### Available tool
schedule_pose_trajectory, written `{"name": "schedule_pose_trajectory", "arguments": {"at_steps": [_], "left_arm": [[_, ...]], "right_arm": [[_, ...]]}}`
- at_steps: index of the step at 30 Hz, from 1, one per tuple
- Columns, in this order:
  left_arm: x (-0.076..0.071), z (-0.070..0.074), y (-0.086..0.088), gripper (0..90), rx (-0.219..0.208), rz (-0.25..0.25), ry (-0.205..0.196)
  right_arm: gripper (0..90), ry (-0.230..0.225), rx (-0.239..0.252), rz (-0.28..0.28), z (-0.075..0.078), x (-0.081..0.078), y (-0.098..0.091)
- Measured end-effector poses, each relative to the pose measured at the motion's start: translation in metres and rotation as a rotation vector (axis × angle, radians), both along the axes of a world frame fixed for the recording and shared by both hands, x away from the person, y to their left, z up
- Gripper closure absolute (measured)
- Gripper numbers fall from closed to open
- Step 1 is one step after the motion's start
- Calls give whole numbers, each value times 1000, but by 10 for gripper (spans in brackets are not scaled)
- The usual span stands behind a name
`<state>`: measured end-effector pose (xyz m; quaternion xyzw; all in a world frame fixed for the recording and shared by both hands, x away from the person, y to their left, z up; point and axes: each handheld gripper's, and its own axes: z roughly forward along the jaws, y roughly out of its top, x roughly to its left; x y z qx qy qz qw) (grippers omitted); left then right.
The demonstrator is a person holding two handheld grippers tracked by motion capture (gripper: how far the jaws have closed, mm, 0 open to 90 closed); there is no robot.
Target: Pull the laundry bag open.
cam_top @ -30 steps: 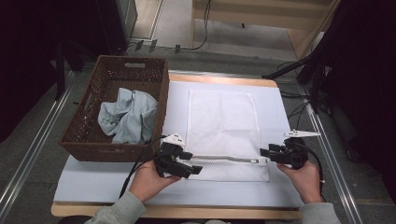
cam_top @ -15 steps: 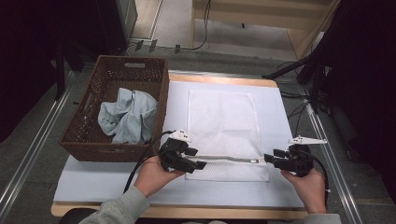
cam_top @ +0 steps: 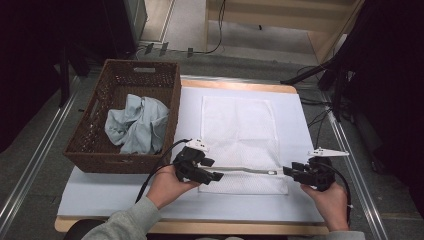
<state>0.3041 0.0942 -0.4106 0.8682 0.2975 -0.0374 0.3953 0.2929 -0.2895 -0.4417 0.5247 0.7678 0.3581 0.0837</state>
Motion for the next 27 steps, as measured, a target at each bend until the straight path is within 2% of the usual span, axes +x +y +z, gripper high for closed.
{"name": "schedule_pose_trajectory", "arguments": {"at_steps": [4, 9, 11, 14, 20, 23, 27], "left_arm": [[2, -2, -1, 379, 2, 5, 15], [2, -1, -3, 373, 2, 11, -7], [3, -1, -4, 373, -7, 10, -3], [4, -2, -7, 374, 4, 3, -1], [6, -3, -10, 374, 4, -5, 9], [7, -3, -10, 374, -2, -1, 14], [7, -2, -10, 388, -20, -1, 14]], "right_arm": [[556, 21, -18, 1, -5, 3, 3], [553, 28, -23, -16, -11, 5, 4], [557, 41, -25, -17, -14, 6, 3], [568, 61, -41, 2, -18, 5, 5], [586, 69, -84, 21, -25, 7, 10], [591, 44, -106, 37, -26, 7, 14], [611, 39, -121, 39, -26, 8, 19]]}}
